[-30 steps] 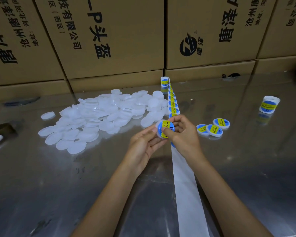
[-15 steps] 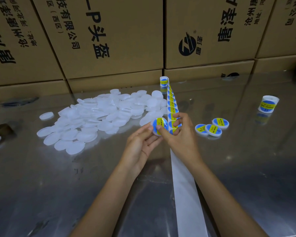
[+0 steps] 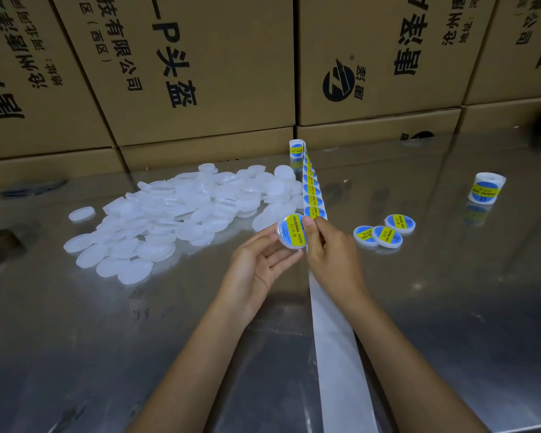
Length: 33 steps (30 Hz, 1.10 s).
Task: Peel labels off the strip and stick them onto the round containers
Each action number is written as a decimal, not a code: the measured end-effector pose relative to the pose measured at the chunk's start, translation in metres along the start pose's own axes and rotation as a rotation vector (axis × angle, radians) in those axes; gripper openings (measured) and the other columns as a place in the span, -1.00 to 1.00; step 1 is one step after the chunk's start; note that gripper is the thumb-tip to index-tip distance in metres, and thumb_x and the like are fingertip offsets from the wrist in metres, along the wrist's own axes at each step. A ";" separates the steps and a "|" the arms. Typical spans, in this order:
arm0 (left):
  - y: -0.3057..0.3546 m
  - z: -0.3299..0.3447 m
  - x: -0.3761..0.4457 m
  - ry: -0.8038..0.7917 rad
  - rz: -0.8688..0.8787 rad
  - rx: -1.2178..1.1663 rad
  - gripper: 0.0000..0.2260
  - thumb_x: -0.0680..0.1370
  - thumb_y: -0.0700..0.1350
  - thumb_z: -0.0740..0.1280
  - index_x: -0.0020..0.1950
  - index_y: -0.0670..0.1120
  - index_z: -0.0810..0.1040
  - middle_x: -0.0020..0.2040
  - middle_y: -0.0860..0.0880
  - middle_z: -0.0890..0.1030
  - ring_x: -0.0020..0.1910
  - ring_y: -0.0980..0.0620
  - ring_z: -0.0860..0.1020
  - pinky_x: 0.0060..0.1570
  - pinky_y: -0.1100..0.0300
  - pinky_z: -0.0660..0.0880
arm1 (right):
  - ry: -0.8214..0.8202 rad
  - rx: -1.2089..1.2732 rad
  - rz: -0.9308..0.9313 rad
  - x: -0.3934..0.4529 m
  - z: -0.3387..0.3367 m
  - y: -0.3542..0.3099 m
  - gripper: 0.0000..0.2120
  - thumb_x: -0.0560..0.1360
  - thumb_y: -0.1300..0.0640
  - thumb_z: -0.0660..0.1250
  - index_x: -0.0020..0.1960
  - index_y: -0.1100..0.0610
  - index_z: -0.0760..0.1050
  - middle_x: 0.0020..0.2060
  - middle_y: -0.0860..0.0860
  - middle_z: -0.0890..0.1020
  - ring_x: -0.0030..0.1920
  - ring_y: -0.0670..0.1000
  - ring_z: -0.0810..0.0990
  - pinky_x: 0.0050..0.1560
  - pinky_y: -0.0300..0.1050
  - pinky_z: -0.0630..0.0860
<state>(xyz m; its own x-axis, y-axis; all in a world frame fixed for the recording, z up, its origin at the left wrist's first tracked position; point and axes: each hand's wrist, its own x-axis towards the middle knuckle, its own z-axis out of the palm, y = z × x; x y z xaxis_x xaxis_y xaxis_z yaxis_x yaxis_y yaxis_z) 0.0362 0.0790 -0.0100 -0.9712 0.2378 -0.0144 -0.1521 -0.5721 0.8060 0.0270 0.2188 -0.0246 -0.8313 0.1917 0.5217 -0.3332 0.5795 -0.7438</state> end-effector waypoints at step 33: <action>0.003 -0.002 -0.007 0.109 0.141 0.312 -0.75 0.54 -0.26 0.43 0.21 -0.14 0.58 0.00 -0.21 0.71 -0.08 -0.14 0.72 -0.19 0.17 0.64 | -0.128 -0.163 -0.089 -0.001 -0.001 0.001 -0.65 0.66 -0.06 0.11 -0.30 -0.05 0.25 -0.47 -0.04 0.39 -0.35 0.15 0.43 -0.35 0.01 0.35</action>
<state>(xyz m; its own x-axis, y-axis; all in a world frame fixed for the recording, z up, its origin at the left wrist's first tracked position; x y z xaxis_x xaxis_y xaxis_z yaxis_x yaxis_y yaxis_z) 0.0425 0.0736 -0.0084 -0.9951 0.0785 0.0600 0.0316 -0.3225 0.9460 0.0283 0.2200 -0.0251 -0.8549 0.0384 0.5174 -0.3401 0.7116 -0.6147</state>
